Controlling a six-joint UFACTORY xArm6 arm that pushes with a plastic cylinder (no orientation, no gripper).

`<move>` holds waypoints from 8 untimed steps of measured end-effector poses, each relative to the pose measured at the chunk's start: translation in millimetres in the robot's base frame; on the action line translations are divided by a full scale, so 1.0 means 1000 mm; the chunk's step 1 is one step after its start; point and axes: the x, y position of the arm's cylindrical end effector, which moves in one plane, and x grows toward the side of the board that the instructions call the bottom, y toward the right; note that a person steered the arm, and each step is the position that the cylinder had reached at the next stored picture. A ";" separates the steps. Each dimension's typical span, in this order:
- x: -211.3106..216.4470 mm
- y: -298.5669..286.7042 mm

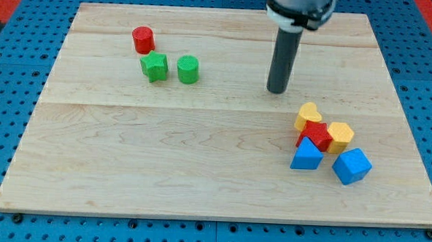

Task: Put the green blocks into the group of blocks

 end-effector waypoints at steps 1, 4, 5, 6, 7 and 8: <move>-0.040 -0.028; -0.082 -0.168; -0.081 -0.236; -0.077 -0.230; -0.045 -0.244; -0.014 -0.207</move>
